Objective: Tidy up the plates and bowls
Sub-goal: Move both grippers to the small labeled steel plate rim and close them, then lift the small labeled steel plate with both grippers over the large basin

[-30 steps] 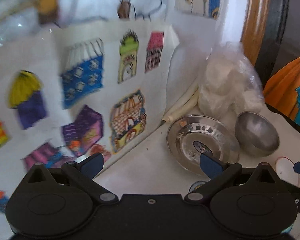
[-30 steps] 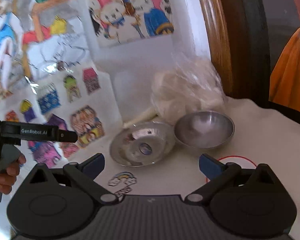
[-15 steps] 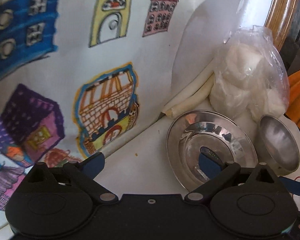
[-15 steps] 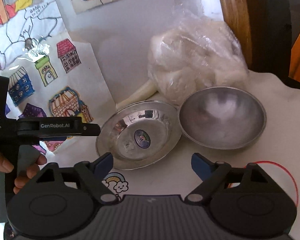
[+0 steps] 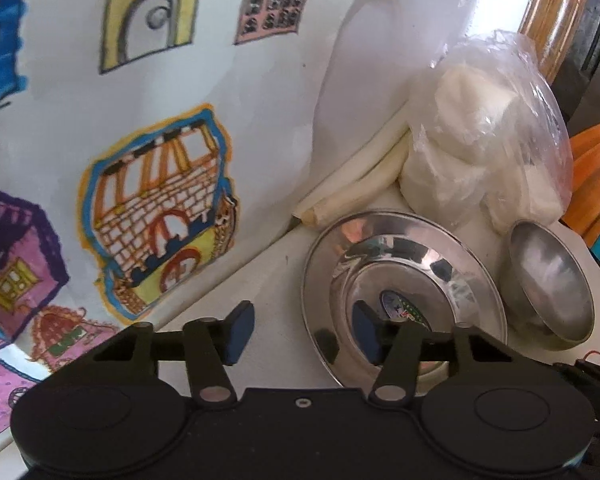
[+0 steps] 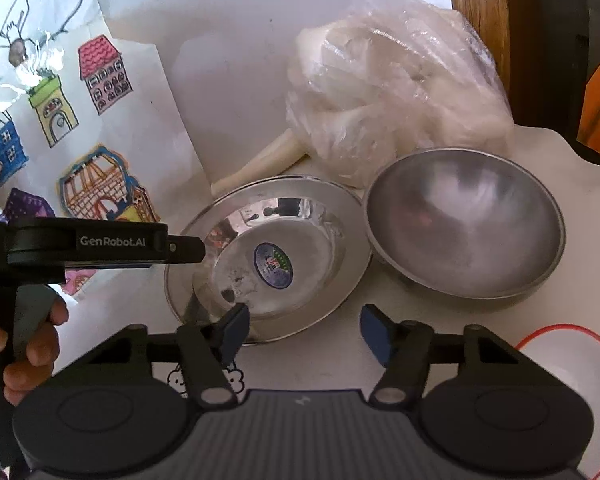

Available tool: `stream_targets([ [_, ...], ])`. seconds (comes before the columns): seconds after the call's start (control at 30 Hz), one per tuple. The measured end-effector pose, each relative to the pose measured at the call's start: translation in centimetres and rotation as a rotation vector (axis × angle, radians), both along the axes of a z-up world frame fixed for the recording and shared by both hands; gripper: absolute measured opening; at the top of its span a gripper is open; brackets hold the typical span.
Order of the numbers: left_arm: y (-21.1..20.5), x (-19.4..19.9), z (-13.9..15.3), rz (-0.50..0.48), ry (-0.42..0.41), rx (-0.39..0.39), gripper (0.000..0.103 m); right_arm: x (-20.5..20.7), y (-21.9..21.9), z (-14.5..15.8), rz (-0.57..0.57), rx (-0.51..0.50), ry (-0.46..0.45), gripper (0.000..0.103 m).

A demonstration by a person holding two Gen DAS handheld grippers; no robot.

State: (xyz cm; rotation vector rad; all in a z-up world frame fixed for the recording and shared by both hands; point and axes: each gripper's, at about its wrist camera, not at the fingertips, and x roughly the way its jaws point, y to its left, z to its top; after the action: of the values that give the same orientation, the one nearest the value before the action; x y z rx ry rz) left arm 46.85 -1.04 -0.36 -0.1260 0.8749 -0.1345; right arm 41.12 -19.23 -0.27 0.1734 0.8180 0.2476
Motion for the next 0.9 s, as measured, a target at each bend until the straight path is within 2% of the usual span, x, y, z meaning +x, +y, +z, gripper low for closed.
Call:
stream_targets([
  [0.07,-0.3,0.1,-0.1,-0.011,-0.002,0.007,0.050,0.2,0.2,-0.2,-0.004,-0.001,0.002,0.061],
  [0.2,-1.2,0.7,-0.6,-0.030,0.002,0.016,0.040,0.6,0.2,-0.3,-0.018,0.010,0.000,0.051],
  [0.27,-1.5,1.0,-0.8,-0.037,0.010,0.007,0.034,0.8,0.1,-0.4,-0.023,0.020,0.001,0.046],
  [0.33,-1.5,1.1,-0.9,-0.046,0.023,-0.005,0.024,0.9,0.1,-0.4,-0.031,0.026,-0.001,0.042],
  [0.5,-1.3,1.0,-1.0,-0.051,0.036,-0.022,0.023,0.8,-0.5,-0.3,-0.037,0.045,0.000,0.037],
  [0.9,0.5,-2.2,0.4,-0.055,0.040,-0.032,0.022,-1.3,-0.2,0.4,-0.009,0.067,-0.018,0.037],
])
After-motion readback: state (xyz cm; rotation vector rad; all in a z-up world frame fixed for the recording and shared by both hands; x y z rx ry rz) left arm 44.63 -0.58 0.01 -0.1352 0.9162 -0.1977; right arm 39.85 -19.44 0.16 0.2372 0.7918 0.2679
